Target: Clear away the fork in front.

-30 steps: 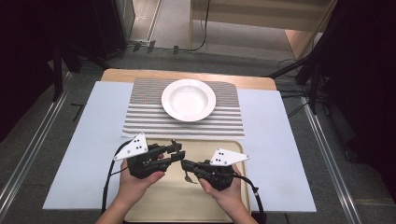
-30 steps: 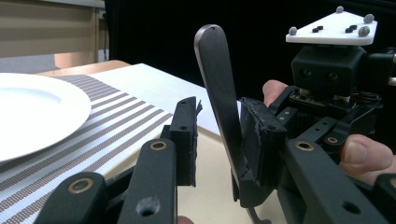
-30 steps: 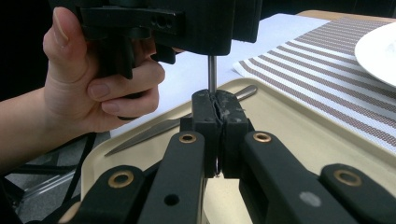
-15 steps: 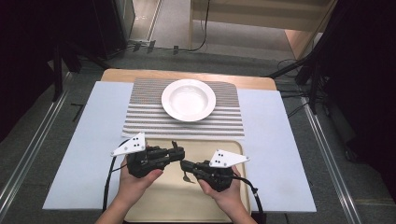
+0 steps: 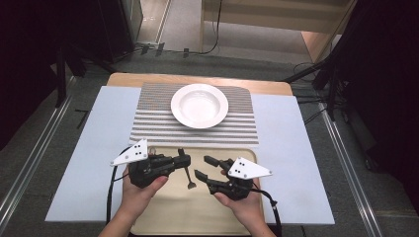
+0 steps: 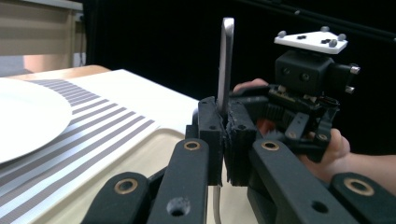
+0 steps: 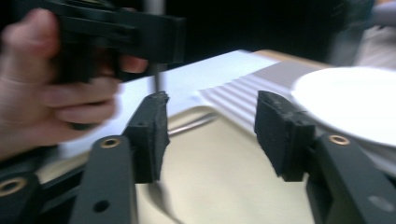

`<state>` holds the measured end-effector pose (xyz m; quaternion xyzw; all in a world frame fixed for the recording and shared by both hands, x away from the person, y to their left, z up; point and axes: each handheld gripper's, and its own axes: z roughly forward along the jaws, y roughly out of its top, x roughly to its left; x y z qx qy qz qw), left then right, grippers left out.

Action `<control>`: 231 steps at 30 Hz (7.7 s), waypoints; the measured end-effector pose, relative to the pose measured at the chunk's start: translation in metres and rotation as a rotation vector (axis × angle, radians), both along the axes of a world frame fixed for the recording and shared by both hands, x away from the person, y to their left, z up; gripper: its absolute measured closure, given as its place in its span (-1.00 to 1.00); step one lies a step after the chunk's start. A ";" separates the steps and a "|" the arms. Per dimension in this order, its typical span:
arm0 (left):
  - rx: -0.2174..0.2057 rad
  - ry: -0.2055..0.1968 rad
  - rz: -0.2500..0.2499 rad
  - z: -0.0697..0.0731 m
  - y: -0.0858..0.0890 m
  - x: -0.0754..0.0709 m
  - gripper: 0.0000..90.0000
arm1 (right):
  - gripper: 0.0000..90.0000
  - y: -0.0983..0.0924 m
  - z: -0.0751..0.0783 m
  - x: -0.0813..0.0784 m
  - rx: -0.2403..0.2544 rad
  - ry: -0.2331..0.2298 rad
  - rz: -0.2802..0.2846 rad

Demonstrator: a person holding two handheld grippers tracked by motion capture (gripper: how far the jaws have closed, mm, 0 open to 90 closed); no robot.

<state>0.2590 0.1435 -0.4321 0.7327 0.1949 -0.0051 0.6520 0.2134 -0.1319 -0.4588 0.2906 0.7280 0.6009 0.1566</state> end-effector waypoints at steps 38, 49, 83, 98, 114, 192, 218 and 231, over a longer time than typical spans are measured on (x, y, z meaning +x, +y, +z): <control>0.021 0.051 0.072 -0.006 0.036 0.003 0.93 | -1.00 -0.143 -0.012 -0.019 -0.014 0.013 -0.364; 0.021 0.071 0.067 -0.007 0.038 0.002 0.93 | -1.00 -0.189 -0.027 -0.029 -0.032 -0.003 -0.453; 0.024 0.236 -0.005 -0.018 0.039 0.012 0.93 | -1.00 -0.222 -0.044 -0.027 -0.016 0.034 -0.544; 0.071 0.271 0.188 -0.031 0.046 0.026 0.80 | -1.00 -0.220 -0.048 -0.023 -0.028 0.060 -0.552; 0.187 0.256 0.316 -0.047 0.042 0.032 0.59 | -1.00 -0.223 -0.050 -0.022 -0.016 0.069 -0.558; 0.642 0.261 0.204 -0.066 0.022 0.010 1.00 | -1.00 -0.224 -0.051 -0.022 -0.035 0.058 -0.558; 0.644 0.208 0.327 -0.066 0.018 0.032 1.00 | -1.00 -0.223 -0.052 -0.021 -0.040 0.060 -0.557; 0.562 0.211 0.265 -0.057 0.022 0.028 0.83 | -1.00 -0.224 -0.052 -0.020 -0.034 0.062 -0.559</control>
